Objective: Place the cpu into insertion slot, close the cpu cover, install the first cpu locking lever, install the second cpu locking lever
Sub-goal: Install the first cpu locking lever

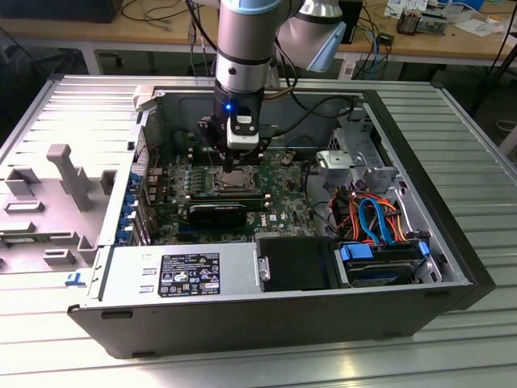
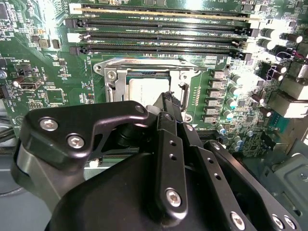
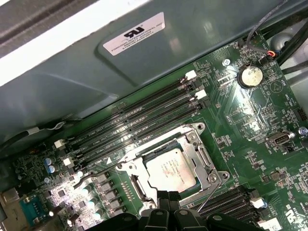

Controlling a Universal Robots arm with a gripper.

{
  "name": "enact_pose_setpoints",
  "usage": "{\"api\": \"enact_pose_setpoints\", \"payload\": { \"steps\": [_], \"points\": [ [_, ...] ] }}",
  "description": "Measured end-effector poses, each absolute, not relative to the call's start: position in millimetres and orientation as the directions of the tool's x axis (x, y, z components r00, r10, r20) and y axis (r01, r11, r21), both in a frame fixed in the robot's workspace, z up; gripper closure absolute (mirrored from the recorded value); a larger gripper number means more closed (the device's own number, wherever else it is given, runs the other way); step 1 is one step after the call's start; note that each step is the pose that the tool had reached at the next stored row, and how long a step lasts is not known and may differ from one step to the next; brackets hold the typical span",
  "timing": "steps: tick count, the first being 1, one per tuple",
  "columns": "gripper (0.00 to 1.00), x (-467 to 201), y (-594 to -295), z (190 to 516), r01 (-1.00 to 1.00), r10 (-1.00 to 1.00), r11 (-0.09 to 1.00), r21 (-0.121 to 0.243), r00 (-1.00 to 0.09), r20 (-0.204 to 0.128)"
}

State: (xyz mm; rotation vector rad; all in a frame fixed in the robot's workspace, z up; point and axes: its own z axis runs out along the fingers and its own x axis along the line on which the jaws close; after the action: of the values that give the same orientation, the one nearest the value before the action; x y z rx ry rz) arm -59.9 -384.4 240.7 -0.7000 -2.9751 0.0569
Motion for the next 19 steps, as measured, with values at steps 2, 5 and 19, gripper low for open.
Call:
{"api": "enact_pose_setpoints", "payload": {
  "steps": [2, 5, 19],
  "points": [
    [0.89, -59.9, -384.4, 240.7, 0.442, 0.445, 0.895, -0.056, -0.892, 0.074],
    [0.89, -59.9, -384.4, 240.7, 0.439, 0.442, 0.897, -0.056, -0.894, 0.074],
    [0.89, -59.9, -384.4, 240.7, 0.430, 0.433, 0.901, -0.056, -0.898, 0.074]
  ]
}}
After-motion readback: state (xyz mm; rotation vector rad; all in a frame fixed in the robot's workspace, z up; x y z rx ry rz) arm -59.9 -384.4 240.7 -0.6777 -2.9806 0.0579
